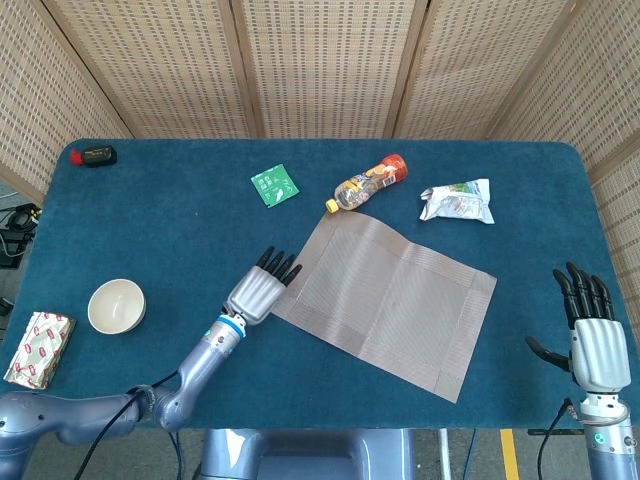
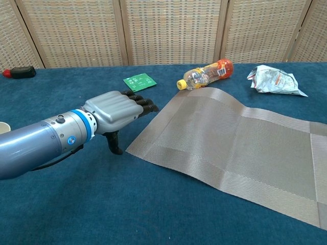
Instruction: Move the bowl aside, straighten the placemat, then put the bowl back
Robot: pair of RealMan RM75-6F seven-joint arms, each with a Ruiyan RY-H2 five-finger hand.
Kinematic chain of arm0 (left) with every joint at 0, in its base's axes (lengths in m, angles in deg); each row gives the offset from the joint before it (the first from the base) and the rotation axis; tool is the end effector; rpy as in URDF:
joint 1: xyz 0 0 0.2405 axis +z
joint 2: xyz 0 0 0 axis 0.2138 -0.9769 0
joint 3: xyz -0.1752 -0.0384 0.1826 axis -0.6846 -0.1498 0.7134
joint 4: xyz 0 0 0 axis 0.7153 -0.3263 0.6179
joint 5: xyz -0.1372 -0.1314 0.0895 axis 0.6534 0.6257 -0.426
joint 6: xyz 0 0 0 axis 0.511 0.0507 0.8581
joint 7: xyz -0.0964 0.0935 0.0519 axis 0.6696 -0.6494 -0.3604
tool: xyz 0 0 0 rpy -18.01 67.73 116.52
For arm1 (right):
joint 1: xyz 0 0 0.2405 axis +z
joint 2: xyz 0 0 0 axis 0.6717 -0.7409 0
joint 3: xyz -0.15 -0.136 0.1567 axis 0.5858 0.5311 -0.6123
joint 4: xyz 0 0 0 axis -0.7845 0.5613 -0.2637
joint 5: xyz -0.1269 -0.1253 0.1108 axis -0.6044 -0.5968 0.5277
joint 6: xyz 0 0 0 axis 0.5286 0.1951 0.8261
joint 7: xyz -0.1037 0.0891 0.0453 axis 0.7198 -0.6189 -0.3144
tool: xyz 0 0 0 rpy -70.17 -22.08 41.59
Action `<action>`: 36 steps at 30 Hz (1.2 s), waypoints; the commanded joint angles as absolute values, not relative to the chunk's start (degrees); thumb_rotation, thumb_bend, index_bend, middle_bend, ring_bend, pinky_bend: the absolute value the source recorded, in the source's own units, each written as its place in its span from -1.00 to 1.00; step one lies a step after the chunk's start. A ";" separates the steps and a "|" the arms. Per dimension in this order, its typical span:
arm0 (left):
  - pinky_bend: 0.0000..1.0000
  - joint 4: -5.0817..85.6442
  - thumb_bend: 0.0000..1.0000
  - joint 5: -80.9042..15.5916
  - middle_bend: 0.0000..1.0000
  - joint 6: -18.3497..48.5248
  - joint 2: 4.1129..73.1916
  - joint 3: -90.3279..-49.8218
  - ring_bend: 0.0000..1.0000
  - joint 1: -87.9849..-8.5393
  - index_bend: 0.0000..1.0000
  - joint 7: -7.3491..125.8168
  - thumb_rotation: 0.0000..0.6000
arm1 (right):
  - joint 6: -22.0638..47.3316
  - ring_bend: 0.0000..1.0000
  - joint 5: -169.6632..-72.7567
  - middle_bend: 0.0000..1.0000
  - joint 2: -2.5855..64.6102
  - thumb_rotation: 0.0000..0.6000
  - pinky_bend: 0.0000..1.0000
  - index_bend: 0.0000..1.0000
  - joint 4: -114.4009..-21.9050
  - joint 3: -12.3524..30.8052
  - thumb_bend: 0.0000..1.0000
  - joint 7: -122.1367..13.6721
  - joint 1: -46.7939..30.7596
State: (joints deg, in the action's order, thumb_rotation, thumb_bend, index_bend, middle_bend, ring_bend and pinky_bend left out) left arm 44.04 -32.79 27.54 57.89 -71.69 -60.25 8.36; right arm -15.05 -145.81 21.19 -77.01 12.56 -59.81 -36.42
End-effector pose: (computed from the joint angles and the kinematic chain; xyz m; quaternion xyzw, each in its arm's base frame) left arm -0.1038 0.3314 -0.0916 -0.8442 -0.1764 -0.2612 0.4336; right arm -0.3092 -0.1994 0.1451 0.5379 -0.3614 0.4880 0.5847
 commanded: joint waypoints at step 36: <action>-1.00 34.45 -0.25 -40.58 -1.00 22.78 65.59 -68.05 -1.00 -64.51 -0.80 16.26 1.00 | -15.19 -1.00 -146.15 -1.00 21.05 1.00 -1.00 -0.95 -77.26 12.08 -0.63 -62.39 -36.61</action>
